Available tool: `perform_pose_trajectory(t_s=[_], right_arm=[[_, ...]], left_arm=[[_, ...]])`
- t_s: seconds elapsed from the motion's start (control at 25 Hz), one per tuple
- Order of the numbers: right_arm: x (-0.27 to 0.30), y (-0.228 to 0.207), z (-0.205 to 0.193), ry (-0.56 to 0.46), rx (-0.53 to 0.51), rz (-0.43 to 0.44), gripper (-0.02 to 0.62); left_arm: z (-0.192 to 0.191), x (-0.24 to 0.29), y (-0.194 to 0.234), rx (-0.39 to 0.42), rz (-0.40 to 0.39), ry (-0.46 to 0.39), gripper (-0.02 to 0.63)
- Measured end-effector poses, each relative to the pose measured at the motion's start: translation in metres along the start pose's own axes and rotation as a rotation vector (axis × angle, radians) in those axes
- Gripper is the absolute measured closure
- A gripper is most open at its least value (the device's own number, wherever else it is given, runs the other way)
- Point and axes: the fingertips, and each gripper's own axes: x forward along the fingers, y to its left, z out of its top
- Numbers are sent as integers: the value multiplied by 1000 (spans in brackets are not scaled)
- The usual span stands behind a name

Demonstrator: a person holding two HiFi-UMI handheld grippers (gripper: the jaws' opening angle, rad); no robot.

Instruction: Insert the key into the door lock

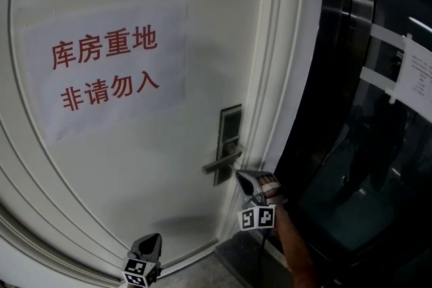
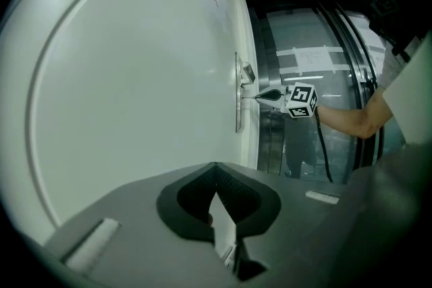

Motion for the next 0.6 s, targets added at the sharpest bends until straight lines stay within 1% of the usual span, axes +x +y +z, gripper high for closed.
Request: perform_pose_trajectory(t_s=[0.6], right_arm=[[8,0,-3,29,-34,18,584]], left_arm=[[-3,2,5,-14,-1,-5,604]])
